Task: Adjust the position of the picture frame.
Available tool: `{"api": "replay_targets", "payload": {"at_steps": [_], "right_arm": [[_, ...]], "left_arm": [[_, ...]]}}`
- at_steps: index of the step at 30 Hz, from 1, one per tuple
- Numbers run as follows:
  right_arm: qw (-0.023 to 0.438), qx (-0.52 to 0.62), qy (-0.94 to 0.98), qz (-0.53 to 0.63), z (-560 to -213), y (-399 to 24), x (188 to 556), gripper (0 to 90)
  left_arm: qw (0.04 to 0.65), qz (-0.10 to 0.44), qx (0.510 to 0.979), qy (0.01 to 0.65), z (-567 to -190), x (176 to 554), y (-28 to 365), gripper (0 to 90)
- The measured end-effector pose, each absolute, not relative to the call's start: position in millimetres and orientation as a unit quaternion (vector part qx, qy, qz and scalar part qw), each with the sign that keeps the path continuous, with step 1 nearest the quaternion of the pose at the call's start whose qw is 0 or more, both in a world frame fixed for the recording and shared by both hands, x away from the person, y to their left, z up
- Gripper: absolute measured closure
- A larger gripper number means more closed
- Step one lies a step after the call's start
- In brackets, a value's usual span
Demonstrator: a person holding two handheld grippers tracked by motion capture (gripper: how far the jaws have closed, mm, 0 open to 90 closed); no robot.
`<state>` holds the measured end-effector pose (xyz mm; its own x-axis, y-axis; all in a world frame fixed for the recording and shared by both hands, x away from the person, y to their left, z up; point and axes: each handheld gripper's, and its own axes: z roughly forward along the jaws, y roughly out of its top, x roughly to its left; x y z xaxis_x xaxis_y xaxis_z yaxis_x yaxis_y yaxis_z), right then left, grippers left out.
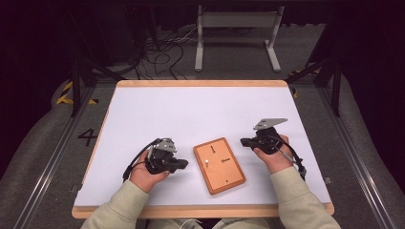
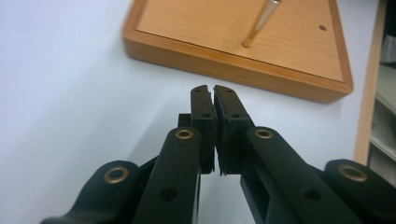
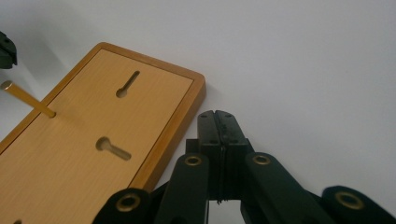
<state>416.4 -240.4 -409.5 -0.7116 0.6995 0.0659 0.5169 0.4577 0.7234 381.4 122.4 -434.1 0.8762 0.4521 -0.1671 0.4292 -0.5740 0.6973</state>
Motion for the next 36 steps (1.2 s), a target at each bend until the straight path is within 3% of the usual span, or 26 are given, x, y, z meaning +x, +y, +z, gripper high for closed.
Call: {"api": "replay_targets", "payload": {"at_steps": [15,36], "right_arm": [[0.102,0.38,0.869,0.301,-430.7,-193.1,463.7,90.0],[0.071,0.318,0.889,0.321,-433.4,-122.4,471.2,90.0]], "left_arm": [[0.405,0.04,0.866,0.291,-437.9,381.6,149.5,86.1],[0.407,0.04,0.861,0.303,-439.6,384.4,153.7,86.4]]}}
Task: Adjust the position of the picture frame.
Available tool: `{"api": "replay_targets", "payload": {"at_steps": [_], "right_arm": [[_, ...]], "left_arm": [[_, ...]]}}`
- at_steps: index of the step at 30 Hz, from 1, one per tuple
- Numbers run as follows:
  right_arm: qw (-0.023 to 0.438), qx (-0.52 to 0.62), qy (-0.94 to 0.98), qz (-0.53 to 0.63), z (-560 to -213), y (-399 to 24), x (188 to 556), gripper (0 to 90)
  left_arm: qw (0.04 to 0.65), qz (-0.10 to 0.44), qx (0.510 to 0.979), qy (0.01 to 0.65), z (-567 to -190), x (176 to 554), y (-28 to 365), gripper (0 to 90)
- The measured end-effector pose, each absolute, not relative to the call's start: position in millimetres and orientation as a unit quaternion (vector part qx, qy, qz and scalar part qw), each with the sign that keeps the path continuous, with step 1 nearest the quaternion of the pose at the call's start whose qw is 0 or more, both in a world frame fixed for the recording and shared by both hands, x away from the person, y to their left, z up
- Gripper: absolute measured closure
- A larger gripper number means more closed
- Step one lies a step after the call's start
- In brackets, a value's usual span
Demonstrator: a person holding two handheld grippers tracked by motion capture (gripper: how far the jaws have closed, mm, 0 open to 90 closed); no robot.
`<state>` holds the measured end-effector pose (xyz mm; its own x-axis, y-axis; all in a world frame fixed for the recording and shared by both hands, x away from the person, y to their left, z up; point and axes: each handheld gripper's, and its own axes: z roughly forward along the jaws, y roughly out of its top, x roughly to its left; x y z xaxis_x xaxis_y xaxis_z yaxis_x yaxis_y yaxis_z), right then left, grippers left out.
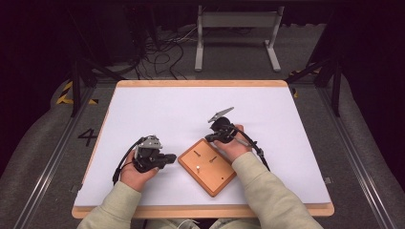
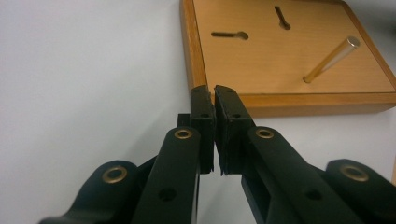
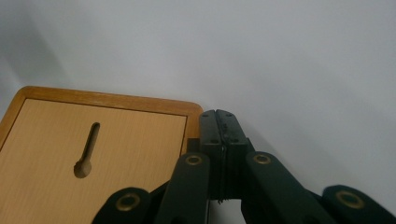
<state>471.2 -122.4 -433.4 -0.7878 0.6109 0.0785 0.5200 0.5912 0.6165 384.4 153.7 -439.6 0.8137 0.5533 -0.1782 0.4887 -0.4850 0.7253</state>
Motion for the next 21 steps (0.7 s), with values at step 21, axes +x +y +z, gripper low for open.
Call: {"api": "replay_targets", "payload": {"at_steps": [21], "right_arm": [[0.055,0.26,0.889,0.374,-394.3,-135.3,410.4,90.0]], "left_arm": [[0.416,0.061,0.848,0.323,-440.6,391.6,168.3,79.6]]}}
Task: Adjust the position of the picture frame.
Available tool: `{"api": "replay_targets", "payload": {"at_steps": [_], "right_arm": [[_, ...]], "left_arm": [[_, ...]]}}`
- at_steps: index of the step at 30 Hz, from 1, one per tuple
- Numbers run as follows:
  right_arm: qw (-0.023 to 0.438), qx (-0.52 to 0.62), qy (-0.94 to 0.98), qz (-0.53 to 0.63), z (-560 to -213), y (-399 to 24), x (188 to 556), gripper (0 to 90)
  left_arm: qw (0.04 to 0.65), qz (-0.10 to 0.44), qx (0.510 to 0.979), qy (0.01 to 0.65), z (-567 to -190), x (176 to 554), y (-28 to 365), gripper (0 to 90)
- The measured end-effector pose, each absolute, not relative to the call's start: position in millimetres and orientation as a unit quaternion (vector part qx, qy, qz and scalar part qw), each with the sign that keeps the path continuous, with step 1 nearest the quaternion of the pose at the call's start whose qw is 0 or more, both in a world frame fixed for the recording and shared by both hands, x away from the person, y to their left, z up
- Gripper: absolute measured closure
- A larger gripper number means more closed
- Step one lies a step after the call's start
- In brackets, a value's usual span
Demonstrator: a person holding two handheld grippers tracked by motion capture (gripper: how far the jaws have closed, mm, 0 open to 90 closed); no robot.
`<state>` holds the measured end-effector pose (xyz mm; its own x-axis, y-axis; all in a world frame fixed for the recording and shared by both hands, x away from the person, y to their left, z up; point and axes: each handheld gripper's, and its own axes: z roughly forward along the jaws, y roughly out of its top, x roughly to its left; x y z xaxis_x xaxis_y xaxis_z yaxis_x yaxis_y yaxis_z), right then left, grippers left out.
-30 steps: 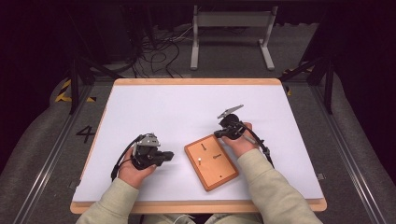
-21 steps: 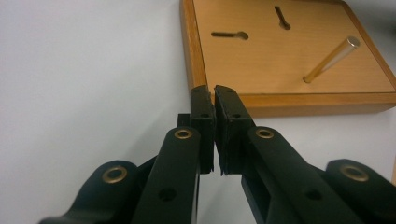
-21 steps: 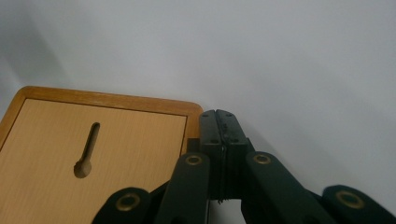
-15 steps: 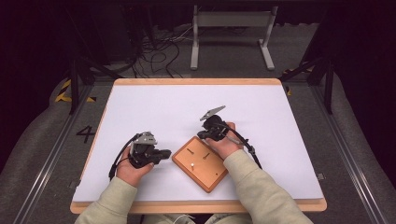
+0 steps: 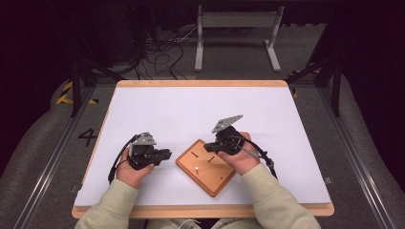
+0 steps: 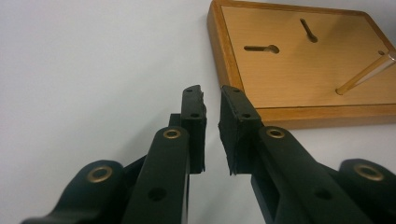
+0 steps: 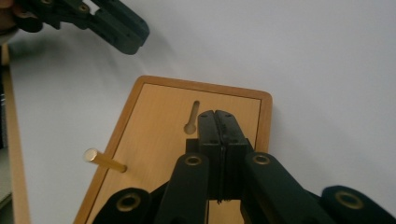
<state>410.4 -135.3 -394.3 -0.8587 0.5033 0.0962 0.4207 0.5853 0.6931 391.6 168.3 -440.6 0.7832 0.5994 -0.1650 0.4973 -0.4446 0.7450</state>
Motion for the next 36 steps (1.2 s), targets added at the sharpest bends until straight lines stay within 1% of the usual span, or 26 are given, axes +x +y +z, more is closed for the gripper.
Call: {"api": "replay_targets", "payload": {"at_steps": [6,16,19,26,32,36], "right_arm": [[0.056,0.245,0.889,0.384,-387.1,-142.7,393.9,90.0],[0.046,0.211,0.906,0.365,-382.5,-135.7,379.5,90.0],[0.045,0.203,0.913,0.351,-386.3,-135.4,374.3,90.0],[0.022,0.201,0.919,0.339,-399.2,-138.9,363.2,90.0],[0.019,0.183,0.926,0.331,-405.0,-131.4,352.8,90.0],[0.006,0.176,0.929,0.326,-414.3,-125.4,346.6,90.0]], "left_arm": [[0.418,0.063,0.846,0.325,-439.9,392.6,169.6,79.6],[0.421,0.063,0.845,0.324,-439.8,393.7,169.9,79.6],[0.422,0.061,0.844,0.325,-439.8,394.2,169.5,79.6],[0.421,0.059,0.844,0.327,-440.0,398.0,166.8,79.5],[0.422,0.058,0.845,0.324,-439.8,400.5,164.3,79.4],[0.424,0.054,0.844,0.324,-440.6,402.2,162.6,79.4]]}}
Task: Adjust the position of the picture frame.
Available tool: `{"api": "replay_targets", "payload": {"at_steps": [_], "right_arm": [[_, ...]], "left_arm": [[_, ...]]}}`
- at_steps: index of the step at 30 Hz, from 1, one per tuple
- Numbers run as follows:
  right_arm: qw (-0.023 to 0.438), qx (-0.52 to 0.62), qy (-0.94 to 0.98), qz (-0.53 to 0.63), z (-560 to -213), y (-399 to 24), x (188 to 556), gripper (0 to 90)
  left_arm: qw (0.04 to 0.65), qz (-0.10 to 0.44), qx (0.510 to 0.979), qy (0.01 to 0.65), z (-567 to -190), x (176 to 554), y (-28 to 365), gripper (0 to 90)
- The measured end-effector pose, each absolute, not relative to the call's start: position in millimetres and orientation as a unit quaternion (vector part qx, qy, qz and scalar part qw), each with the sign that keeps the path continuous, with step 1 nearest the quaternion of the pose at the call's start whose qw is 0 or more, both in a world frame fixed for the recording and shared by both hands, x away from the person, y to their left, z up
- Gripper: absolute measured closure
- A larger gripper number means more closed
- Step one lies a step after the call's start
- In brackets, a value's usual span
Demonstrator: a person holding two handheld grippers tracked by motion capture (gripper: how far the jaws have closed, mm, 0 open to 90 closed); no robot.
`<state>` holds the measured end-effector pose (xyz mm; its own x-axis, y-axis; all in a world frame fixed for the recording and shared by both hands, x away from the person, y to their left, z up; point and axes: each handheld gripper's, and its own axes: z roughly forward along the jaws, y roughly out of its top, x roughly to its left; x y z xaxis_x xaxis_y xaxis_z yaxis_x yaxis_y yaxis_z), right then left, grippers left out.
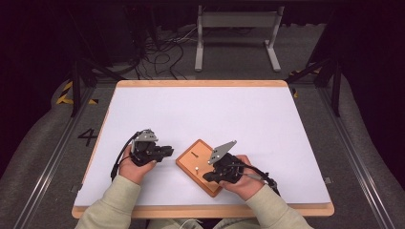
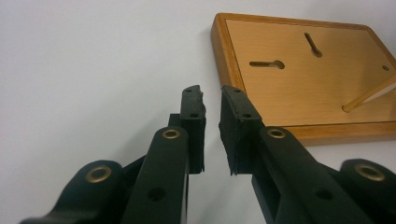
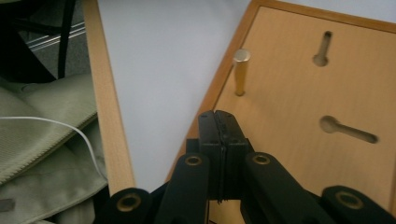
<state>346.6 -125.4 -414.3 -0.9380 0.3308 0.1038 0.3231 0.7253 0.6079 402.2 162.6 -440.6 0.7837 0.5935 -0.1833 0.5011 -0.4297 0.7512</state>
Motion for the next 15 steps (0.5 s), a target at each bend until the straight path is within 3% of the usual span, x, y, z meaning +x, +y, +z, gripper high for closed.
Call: {"api": "replay_targets", "payload": {"at_steps": [10,15], "right_arm": [[-0.027,0.154,0.936,0.316,-427.5,-108.6,337.0,90.0],[-0.019,0.148,0.942,0.299,-429.5,-101.6,332.4,90.0]], "left_arm": [[0.425,0.054,0.842,0.329,-442.1,405.3,162.3,78.9],[0.425,0.051,0.842,0.328,-442.2,405.2,162.2,78.6]]}}
